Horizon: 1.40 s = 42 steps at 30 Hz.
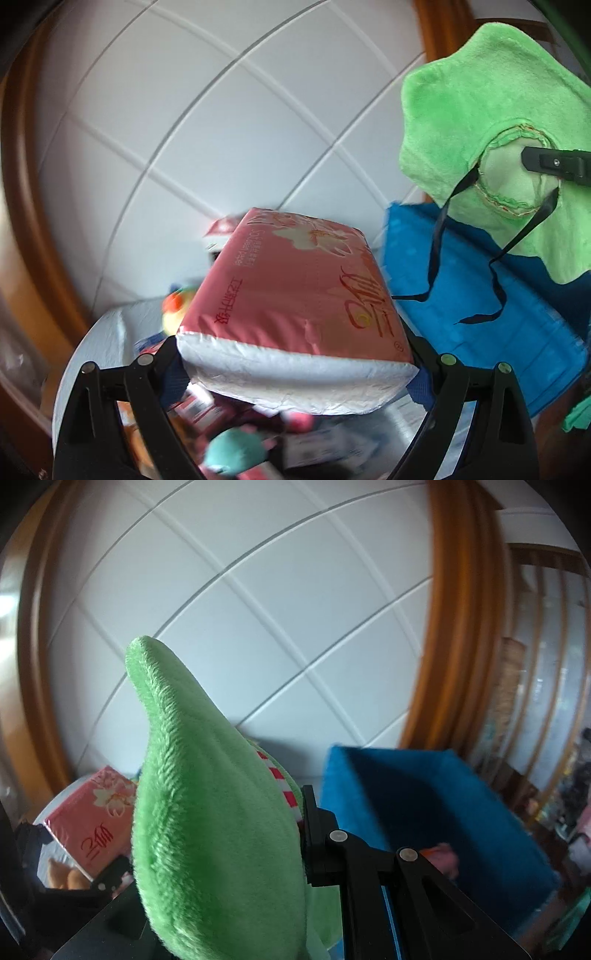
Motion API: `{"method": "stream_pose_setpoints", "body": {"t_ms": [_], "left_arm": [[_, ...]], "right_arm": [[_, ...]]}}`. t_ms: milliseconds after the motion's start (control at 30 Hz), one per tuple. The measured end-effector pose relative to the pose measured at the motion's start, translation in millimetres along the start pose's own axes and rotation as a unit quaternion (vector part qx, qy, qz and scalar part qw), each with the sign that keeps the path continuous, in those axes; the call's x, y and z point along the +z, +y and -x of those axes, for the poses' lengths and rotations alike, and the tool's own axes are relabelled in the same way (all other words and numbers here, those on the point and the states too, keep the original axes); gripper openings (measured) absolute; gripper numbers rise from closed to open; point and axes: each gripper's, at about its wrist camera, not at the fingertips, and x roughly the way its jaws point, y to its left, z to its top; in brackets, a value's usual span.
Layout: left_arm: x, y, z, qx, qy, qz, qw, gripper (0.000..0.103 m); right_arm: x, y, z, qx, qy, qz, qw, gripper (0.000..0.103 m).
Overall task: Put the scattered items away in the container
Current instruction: 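Lift the green plush and pink tissue pack and carry them over the crate, then open both tools to drop the green plush and tissue pack into the crate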
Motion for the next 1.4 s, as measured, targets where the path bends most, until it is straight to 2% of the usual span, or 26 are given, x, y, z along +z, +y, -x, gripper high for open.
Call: {"method": "stream_pose_setpoints", "body": {"t_ms": [167,300,433,600,733,800,1033,1233,1400], "left_arm": [[36.6,-74.6,-0.5,-0.037,-0.026,-0.027,0.9986,0.093],[66.5,-148.2,-19.1,-0.063,-0.03,-0.031,0.9971,0.093],[100.1,-233.3,-46.7,-0.056,-0.041,-0.033,0.997,0.093],[127.2,-330.6,-94.7,-0.054,-0.001,-0.017,0.9984,0.093],[117.8,-392.9,-141.0,-0.031,0.06,-0.042,0.9968,0.093],[106.6,-407.9,-168.0,-0.025,0.097,-0.045,0.9939,0.093],[75.1,-414.8,-254.7,0.007,0.208,-0.03,0.9777,0.093],[46.3,-402.2,-301.3,0.021,0.263,-0.041,0.9638,0.093],[34.3,-406.4,-311.8,0.032,0.295,-0.029,0.9546,0.093]], "right_arm": [[16.4,-69.5,17.3,-0.047,-0.025,-0.007,0.999,0.01],[23.5,-147.9,20.2,-0.081,-0.044,-0.014,0.996,0.01],[29.1,-236.8,14.2,-0.089,-0.062,-0.013,0.994,0.01],[32.5,-333.2,-20.8,-0.08,-0.035,0.002,0.996,0.01],[22.0,-384.4,-75.4,-0.045,0.023,-0.01,0.999,0.01],[12.6,-397.4,-104.2,-0.03,0.053,-0.015,0.998,0.01],[-31.6,-408.8,-195.5,0.005,0.136,-0.011,0.991,0.01],[-62.5,-398.4,-264.1,0.017,0.174,-0.03,0.984,0.01],[-79.6,-390.2,-309.8,0.03,0.2,-0.038,0.979,0.01]]}}
